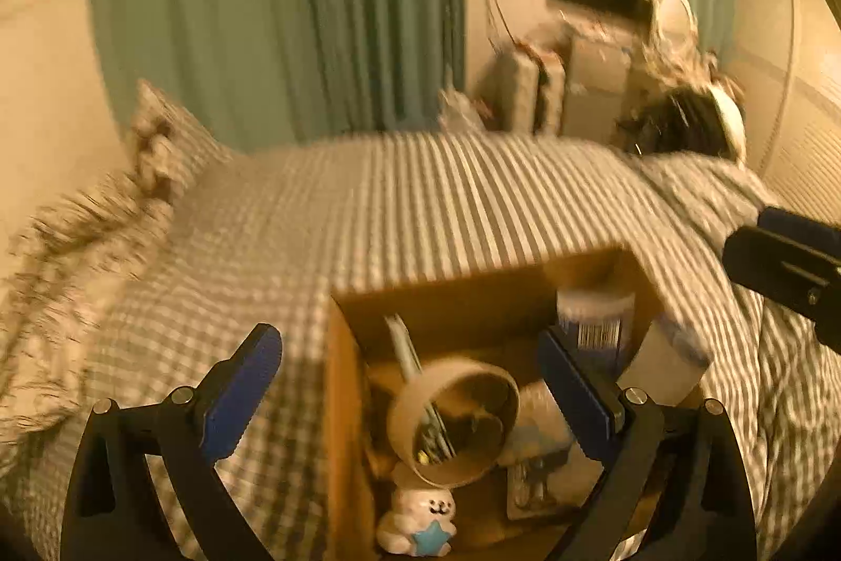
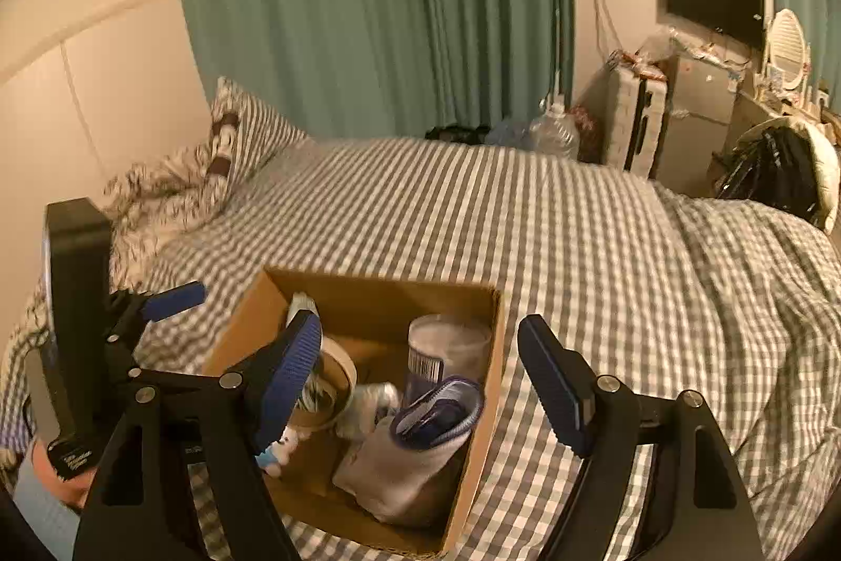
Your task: Organize objects
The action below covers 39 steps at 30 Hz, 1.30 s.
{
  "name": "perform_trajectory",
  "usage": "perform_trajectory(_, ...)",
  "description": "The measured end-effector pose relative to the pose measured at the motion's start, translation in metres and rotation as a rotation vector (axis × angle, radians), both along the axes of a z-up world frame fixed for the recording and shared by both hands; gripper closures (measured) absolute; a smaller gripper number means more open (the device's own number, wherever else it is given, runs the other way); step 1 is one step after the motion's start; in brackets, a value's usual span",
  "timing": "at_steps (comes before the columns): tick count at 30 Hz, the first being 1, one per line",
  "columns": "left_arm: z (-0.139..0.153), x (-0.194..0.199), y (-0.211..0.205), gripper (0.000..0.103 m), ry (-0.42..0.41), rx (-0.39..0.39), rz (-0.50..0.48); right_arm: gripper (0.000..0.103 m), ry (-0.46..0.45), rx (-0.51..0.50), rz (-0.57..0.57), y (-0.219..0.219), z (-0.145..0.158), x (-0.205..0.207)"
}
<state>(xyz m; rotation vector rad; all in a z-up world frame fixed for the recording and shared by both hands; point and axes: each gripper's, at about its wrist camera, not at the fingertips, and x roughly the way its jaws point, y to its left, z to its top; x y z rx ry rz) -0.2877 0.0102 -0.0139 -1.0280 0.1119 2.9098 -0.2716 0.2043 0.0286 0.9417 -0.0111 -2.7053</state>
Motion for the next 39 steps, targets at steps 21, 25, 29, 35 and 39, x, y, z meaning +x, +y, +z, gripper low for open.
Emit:
perform_trajectory(21,0.163,0.193,0.006,0.000,0.408,0.021,-0.023,0.000,0.459,-0.036,-0.140,0.051,0.160,0.213)
perform_trajectory(25,0.150,0.216,0.006,0.000,0.422,0.026,-0.018,0.000,0.479,-0.040,-0.151,0.059,0.143,0.242)
perform_trajectory(29,0.126,0.231,0.005,0.000,0.412,0.039,-0.009,0.000,0.476,-0.044,-0.174,0.065,0.111,0.258)
perform_trajectory(35,0.093,0.245,0.009,0.000,0.384,0.021,0.007,0.000,0.425,0.067,-0.193,0.057,0.059,0.251)
perform_trajectory(39,0.081,0.245,0.013,0.000,0.354,0.018,-0.005,0.000,0.416,0.056,-0.155,0.049,0.047,0.249)
